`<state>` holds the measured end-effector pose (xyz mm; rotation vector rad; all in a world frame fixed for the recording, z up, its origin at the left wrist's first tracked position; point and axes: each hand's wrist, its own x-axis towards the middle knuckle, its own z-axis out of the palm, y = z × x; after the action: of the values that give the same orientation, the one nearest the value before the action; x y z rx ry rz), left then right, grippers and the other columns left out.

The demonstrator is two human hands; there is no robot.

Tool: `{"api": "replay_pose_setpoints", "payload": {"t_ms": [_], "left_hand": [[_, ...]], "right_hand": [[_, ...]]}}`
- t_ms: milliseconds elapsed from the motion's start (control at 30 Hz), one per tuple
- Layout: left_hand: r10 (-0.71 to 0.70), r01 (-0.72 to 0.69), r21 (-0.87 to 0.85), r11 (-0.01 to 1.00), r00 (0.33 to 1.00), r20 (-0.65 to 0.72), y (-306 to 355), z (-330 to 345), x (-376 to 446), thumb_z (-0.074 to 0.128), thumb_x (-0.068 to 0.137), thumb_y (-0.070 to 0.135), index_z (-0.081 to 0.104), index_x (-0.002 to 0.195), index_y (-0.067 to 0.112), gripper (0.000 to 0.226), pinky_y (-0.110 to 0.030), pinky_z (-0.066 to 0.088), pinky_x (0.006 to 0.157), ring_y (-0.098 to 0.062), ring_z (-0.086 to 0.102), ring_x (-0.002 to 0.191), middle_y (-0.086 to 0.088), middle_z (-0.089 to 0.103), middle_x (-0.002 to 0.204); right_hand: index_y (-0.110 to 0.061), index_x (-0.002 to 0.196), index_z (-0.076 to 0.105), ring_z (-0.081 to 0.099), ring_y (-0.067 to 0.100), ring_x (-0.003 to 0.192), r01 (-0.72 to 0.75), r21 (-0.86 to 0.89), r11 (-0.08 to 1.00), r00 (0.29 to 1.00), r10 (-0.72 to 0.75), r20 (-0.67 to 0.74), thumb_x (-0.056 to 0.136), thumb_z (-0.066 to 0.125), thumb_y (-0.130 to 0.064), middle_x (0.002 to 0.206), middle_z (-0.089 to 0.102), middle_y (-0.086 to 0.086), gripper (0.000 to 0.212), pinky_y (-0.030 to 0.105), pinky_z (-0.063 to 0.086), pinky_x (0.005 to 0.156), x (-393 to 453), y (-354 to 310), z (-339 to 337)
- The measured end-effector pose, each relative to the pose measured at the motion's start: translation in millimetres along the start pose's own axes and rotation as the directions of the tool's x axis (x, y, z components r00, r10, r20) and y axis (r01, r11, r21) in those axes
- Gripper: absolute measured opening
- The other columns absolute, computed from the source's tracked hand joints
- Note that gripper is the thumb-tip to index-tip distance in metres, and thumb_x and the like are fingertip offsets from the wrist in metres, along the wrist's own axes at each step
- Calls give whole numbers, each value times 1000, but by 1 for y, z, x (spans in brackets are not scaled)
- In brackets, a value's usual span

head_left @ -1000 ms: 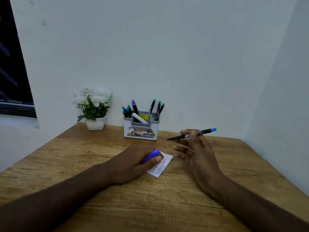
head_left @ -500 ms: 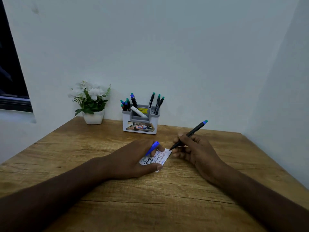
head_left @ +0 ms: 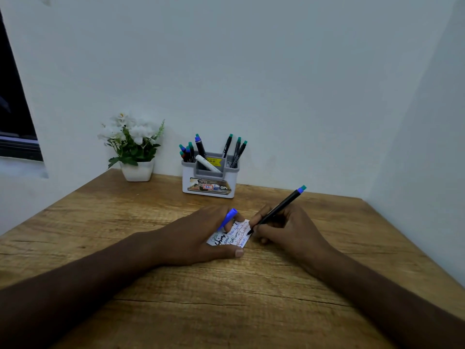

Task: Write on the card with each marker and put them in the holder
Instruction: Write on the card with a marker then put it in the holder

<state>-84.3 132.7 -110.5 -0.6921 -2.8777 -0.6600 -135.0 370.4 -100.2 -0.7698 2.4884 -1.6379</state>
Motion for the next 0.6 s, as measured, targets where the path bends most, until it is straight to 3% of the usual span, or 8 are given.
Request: {"api": "replay_pose_setpoints", "payload": {"t_ms": [100, 200, 267, 367, 500, 600], "left_hand": [[6, -6, -15, 1000, 1000, -5, 0, 0, -1, 60, 90, 71, 42, 139, 47, 58, -12, 39, 83, 6, 47, 111, 31, 46, 117], [14, -14, -8, 1000, 1000, 4, 4, -1, -2, 62, 91, 68, 35, 113, 69, 35, -13, 37, 81, 9, 45, 110, 33, 45, 117], [16, -16, -15, 1000, 1000, -10, 4, 0, -2, 64, 91, 66, 38, 107, 61, 31, -14, 37, 81, 9, 45, 110, 35, 45, 117], [9, -10, -30, 1000, 1000, -16, 4, 0, -1, 65, 91, 65, 43, 122, 51, 41, -13, 38, 80, 6, 47, 108, 35, 45, 114], [3, -3, -33, 999, 1000, -8, 4, -1, -1, 65, 90, 67, 37, 122, 63, 42, -10, 37, 79, 5, 48, 108, 27, 50, 117], [-14, 13, -36, 999, 1000, -11, 2, 0, -1, 65, 91, 65, 42, 138, 50, 55, -8, 37, 81, 6, 48, 109, 30, 49, 115]], "right_hand": [[-9, 87, 81, 73, 21, 74, -20, 64, 998, 1000, 21, -6, 86, 76, 1, 84, 82, 8, 11, 31, 62, 74, 0, 1, -1], [-7, 84, 81, 72, 22, 72, -57, 150, 987, 997, 62, -35, 88, 71, 1, 82, 80, 17, 14, 29, 60, 72, 2, 0, 0], [-8, 84, 81, 70, 23, 68, -49, 150, 988, 996, 59, -64, 89, 73, -3, 79, 78, 20, 11, 34, 60, 72, 3, 1, 0], [-10, 85, 80, 66, 20, 64, -28, 96, 995, 996, 36, -86, 88, 77, -13, 72, 76, 12, 5, 36, 60, 69, 3, 3, 0], [-18, 86, 81, 67, 10, 66, -18, -22, 1000, 997, 16, -72, 83, 78, -25, 74, 77, -1, 8, 32, 59, 68, 3, 4, 1], [-27, 82, 82, 72, 18, 77, 5, -117, 993, 999, -10, -41, 85, 79, -26, 79, 79, -3, 4, 41, 62, 76, 4, 4, 2]]}}
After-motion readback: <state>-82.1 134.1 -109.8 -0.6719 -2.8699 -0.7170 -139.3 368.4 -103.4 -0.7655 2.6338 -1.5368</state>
